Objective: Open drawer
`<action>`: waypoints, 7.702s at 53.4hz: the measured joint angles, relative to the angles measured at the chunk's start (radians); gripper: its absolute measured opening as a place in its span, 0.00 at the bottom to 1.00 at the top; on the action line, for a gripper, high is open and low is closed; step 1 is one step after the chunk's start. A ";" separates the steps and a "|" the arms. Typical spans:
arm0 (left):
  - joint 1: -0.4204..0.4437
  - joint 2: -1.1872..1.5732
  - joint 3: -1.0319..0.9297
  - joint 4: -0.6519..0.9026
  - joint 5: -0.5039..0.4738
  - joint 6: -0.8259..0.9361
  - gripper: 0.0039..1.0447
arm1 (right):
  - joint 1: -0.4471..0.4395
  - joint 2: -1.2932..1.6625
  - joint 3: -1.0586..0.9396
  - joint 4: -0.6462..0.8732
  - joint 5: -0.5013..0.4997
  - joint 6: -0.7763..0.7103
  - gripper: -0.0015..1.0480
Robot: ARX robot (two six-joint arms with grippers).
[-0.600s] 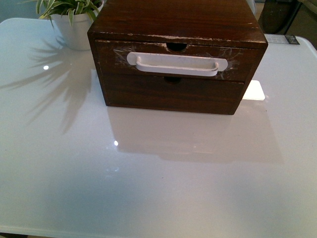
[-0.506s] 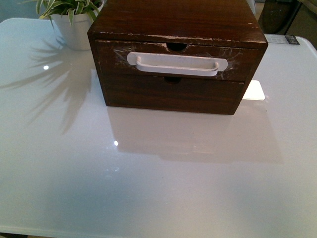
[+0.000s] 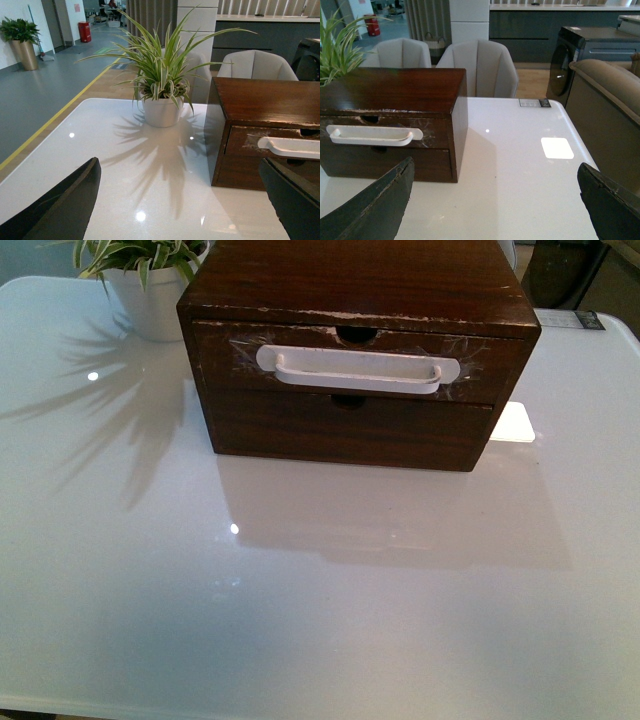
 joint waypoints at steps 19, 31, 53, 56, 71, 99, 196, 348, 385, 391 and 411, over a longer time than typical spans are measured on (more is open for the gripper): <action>0.051 0.232 0.125 -0.253 0.464 0.095 0.92 | 0.049 0.369 0.139 -0.198 0.289 -0.116 0.91; -0.080 0.386 0.129 -0.095 0.447 0.182 0.92 | -0.138 0.602 0.247 0.010 0.005 -0.605 0.91; -0.311 1.125 0.254 0.558 0.507 0.465 0.92 | -0.106 1.178 0.418 0.208 -0.203 -1.065 0.91; -0.323 1.227 0.287 0.600 0.511 0.491 0.92 | -0.091 1.249 0.459 0.218 -0.226 -1.064 0.91; -0.362 1.566 0.475 0.612 0.554 0.600 0.92 | -0.022 1.523 0.630 0.227 -0.343 -1.083 0.91; -0.368 1.889 0.822 0.485 0.611 0.687 0.92 | 0.119 1.810 0.885 0.192 -0.418 -1.154 0.91; -0.334 2.235 1.219 0.340 0.649 0.699 0.92 | 0.279 2.116 1.218 0.063 -0.469 -1.217 0.91; -0.340 2.098 0.956 0.265 0.720 0.957 0.92 | 0.371 2.002 0.940 0.021 -0.439 -1.250 0.91; -0.322 2.028 0.809 0.373 0.739 0.950 0.92 | 0.415 1.961 0.845 0.087 -0.410 -1.203 0.91; -0.317 2.025 0.805 0.381 0.741 0.941 0.92 | 0.415 1.963 0.837 0.132 -0.404 -1.193 0.91; -0.286 1.941 0.767 0.416 0.780 0.825 0.92 | 0.393 1.901 0.819 0.189 -0.436 -1.199 0.91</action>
